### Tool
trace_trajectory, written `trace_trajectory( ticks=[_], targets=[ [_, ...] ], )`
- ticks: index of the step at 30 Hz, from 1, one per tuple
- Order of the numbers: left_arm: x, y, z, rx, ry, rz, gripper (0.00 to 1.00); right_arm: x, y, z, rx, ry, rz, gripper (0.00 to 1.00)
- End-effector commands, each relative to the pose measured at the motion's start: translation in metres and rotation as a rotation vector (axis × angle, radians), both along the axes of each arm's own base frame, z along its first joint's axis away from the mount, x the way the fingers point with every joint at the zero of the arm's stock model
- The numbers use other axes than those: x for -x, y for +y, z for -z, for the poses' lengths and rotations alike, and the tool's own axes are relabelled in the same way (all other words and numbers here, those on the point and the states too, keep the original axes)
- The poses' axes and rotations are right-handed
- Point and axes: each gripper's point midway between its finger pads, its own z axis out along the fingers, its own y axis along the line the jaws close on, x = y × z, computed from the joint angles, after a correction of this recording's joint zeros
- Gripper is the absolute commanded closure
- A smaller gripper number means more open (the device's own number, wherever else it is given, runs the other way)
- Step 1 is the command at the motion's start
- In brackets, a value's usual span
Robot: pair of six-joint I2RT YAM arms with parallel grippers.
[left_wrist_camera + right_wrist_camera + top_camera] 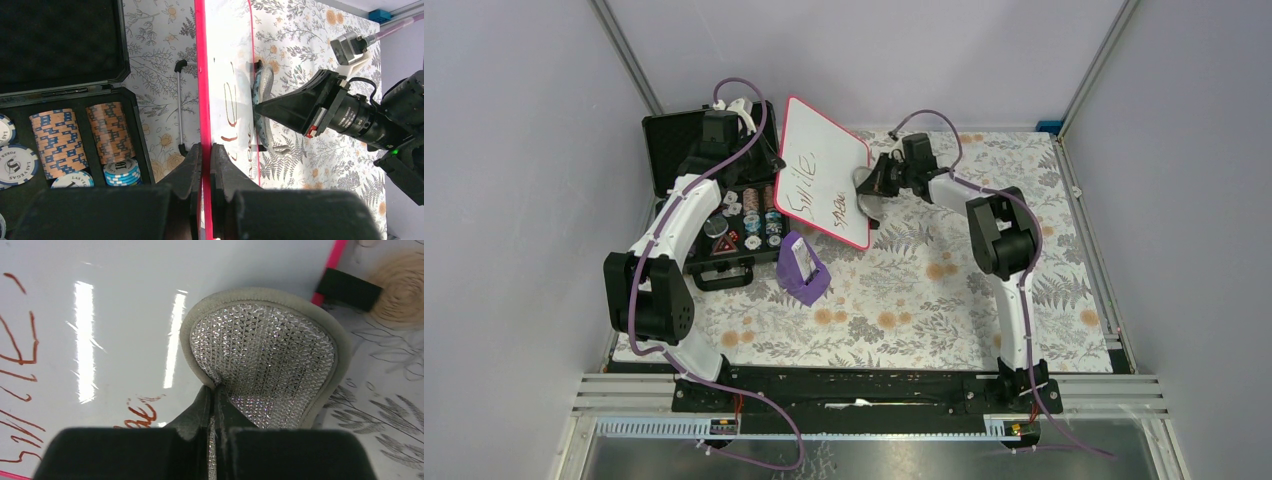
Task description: Erase the whiteboard
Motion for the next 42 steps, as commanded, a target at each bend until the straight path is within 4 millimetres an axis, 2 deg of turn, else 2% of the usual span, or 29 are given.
trace_trajectory(
  ticks=[1, 5, 7, 9, 11, 14, 17, 25, 29, 33, 36, 38, 40, 41, 42],
  targets=[
    [0.014, -0.031, 0.002, 0.032, 0.017, 0.111, 1.00, 0.029, 0.066, -0.054, -0.057, -0.131, -0.174, 1.00],
    [0.014, -0.031, 0.000, 0.032, 0.014, 0.111, 1.00, 0.067, 0.106, -0.109, -0.170, -0.245, -0.302, 1.00],
    [0.014, -0.031, 0.000, 0.030, 0.011, 0.111, 1.00, 0.086, 0.116, -0.138, -0.232, -0.315, -0.342, 1.00],
    [0.014, -0.030, -0.001, 0.025, 0.008, 0.106, 1.00, 0.097, 0.116, -0.155, -0.291, -0.353, -0.352, 1.00],
    [0.014, -0.030, -0.001, 0.026, 0.008, 0.107, 1.00, 0.095, 0.113, -0.150, -0.295, -0.341, -0.327, 1.00],
    [0.014, -0.030, -0.002, 0.030, 0.007, 0.110, 1.00, 0.076, 0.109, -0.114, -0.206, -0.258, -0.284, 1.00],
    [0.014, -0.029, -0.003, 0.022, 0.003, 0.106, 1.00, 0.057, 0.094, -0.081, -0.107, -0.190, -0.233, 1.00],
    [0.016, -0.030, -0.007, 0.028, -0.004, 0.109, 1.00, 0.031, 0.029, -0.041, 0.136, -0.129, -0.119, 1.00],
    [0.016, -0.030, -0.007, 0.033, -0.002, 0.111, 1.00, 0.028, 0.020, -0.037, 0.179, -0.123, -0.095, 1.00],
    [0.016, -0.031, -0.007, 0.036, -0.003, 0.112, 1.00, 0.032, 0.033, -0.036, 0.140, -0.100, -0.124, 1.00],
    [0.016, -0.031, -0.006, 0.036, -0.001, 0.113, 1.00, 0.044, 0.057, -0.051, 0.104, -0.139, -0.185, 1.00],
    [0.016, -0.031, -0.006, 0.036, 0.001, 0.113, 1.00, 0.059, 0.078, -0.071, 0.050, -0.182, -0.242, 1.00],
    [0.015, -0.031, -0.005, 0.035, 0.001, 0.111, 1.00, 0.075, 0.096, -0.100, -0.048, -0.245, -0.296, 1.00],
    [0.015, -0.031, -0.006, 0.034, 0.000, 0.110, 1.00, 0.083, 0.105, -0.122, -0.115, -0.299, -0.320, 1.00],
    [0.015, -0.030, -0.006, 0.034, 0.000, 0.109, 1.00, 0.089, 0.108, -0.135, -0.164, -0.321, -0.331, 1.00]
  ],
)
